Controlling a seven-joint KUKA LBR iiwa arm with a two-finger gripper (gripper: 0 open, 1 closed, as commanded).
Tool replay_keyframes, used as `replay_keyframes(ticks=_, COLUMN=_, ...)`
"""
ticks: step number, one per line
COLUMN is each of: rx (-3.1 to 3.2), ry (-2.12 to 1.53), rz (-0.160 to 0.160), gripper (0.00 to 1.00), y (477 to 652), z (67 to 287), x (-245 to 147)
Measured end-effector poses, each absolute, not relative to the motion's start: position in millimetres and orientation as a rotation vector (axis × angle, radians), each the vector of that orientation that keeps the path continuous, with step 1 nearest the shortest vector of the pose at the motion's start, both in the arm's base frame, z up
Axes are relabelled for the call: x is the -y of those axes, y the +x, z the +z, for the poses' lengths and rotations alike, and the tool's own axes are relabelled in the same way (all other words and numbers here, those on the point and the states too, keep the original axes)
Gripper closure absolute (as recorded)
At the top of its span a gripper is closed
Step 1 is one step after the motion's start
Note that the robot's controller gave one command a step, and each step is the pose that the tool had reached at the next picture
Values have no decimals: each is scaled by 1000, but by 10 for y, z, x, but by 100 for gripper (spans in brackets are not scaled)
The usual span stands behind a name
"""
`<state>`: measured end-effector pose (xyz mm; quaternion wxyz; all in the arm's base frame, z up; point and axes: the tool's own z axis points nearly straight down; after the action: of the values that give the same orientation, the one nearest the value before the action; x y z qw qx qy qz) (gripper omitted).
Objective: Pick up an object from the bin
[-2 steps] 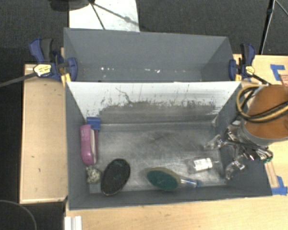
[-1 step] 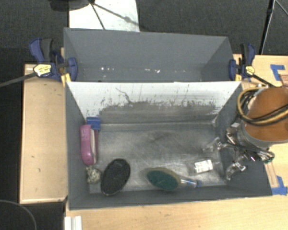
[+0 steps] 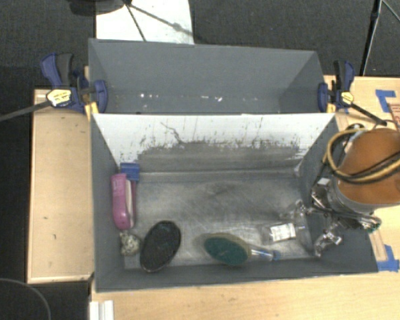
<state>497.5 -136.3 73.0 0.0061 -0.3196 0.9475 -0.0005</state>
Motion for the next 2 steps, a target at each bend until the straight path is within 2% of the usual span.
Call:
replay_keyframes(ticks=1, rx=-2939, ry=-1105, rz=2, gripper=0, y=4892, z=790, x=1047)
replay_keyframes(ticks=2, rx=-2938, ry=-1105, rz=0, gripper=100, y=4896, z=790, x=1060)
